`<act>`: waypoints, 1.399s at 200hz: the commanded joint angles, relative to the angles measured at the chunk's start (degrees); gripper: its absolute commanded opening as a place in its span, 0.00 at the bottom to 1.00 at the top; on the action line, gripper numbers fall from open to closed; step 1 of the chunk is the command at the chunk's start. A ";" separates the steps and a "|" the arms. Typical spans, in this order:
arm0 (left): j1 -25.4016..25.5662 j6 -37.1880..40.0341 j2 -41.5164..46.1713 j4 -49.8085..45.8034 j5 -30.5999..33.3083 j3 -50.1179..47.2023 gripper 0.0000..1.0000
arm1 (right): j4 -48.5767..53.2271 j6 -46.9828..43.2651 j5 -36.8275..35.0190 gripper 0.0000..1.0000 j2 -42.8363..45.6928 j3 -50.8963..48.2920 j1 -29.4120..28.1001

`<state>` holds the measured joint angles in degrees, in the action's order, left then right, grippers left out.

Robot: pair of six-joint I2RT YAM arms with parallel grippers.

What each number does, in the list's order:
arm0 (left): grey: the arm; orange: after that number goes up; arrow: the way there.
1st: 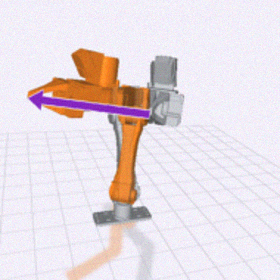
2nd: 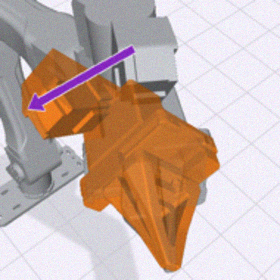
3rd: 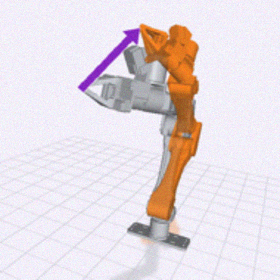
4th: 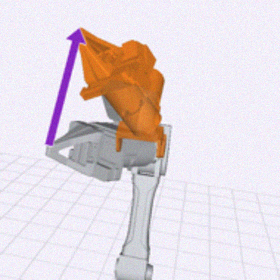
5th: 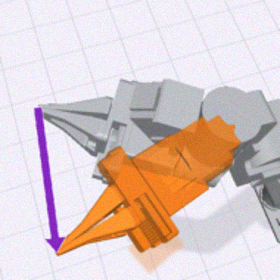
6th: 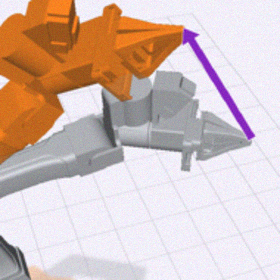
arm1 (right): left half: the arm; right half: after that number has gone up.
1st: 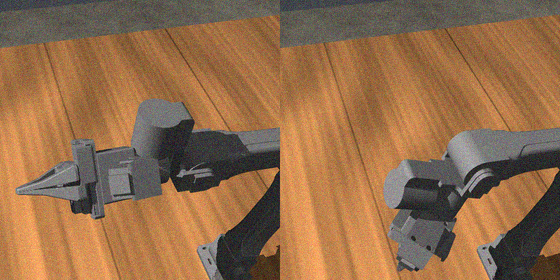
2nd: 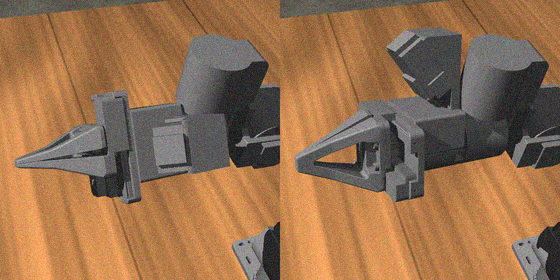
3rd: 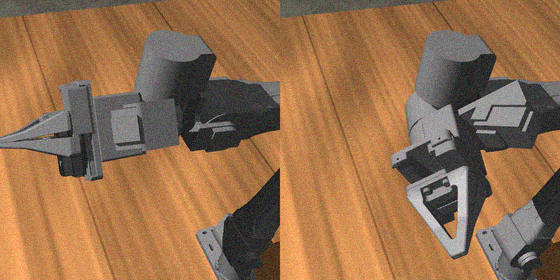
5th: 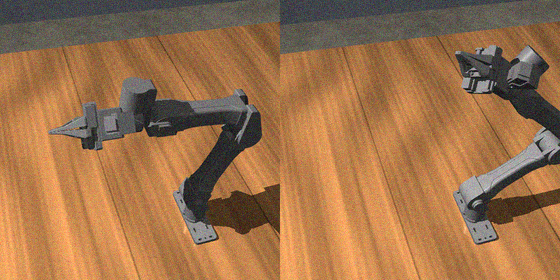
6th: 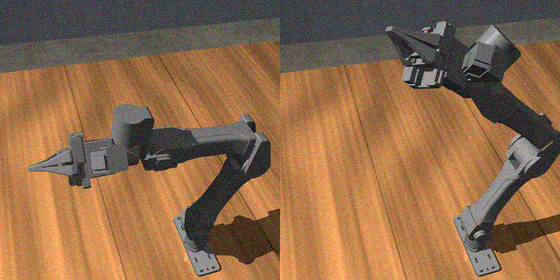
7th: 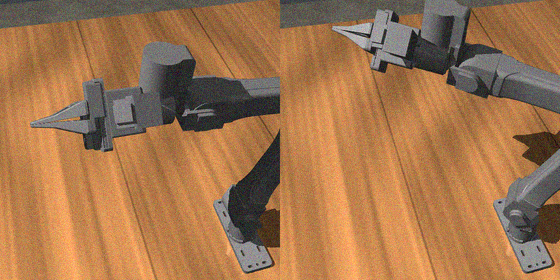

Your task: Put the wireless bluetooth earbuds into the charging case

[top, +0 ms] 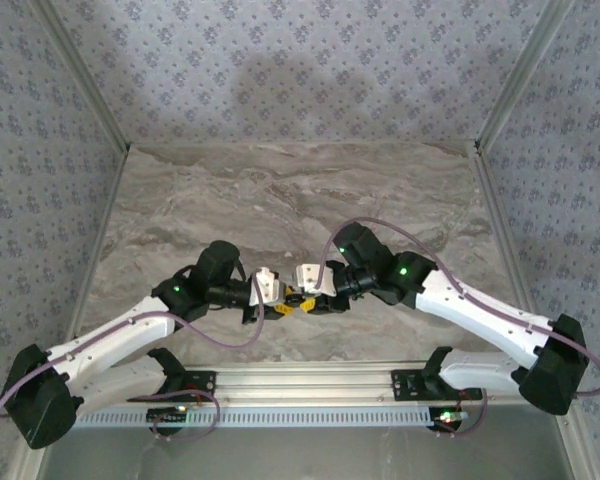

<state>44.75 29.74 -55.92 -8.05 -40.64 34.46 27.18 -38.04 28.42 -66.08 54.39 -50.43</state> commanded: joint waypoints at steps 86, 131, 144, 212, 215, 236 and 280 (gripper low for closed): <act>0.34 -1.26 1.05 3.31 -3.15 -0.40 0.15 | -11.02 9.85 0.78 0.36 6.61 -4.91 7.64; -0.45 -8.89 1.96 17.68 1.27 -7.99 0.15 | -7.66 23.36 -4.01 0.39 9.94 -6.52 10.47; -0.69 -11.75 2.52 22.05 2.30 -10.79 0.15 | -2.98 28.45 -9.31 0.40 9.86 -6.10 10.93; -1.64 -15.93 6.01 25.05 5.52 -15.47 0.15 | 16.25 46.74 -16.62 0.46 -5.20 -3.32 19.14; -1.68 -15.87 6.14 24.97 5.70 -15.55 0.15 | 16.01 46.95 -16.24 0.46 -6.13 -3.46 19.60; -1.86 -15.92 7.09 25.36 7.19 -16.08 0.15 | 12.83 48.18 -14.51 0.46 -12.19 -3.55 21.59; -2.34 -15.85 9.33 24.15 7.97 -16.63 0.15 | 11.27 48.77 -14.25 0.49 -20.82 -2.13 24.14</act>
<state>43.05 14.44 -48.25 15.20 -33.43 18.20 38.04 8.62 13.91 -84.03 50.02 -27.51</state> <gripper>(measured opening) 0.212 0.488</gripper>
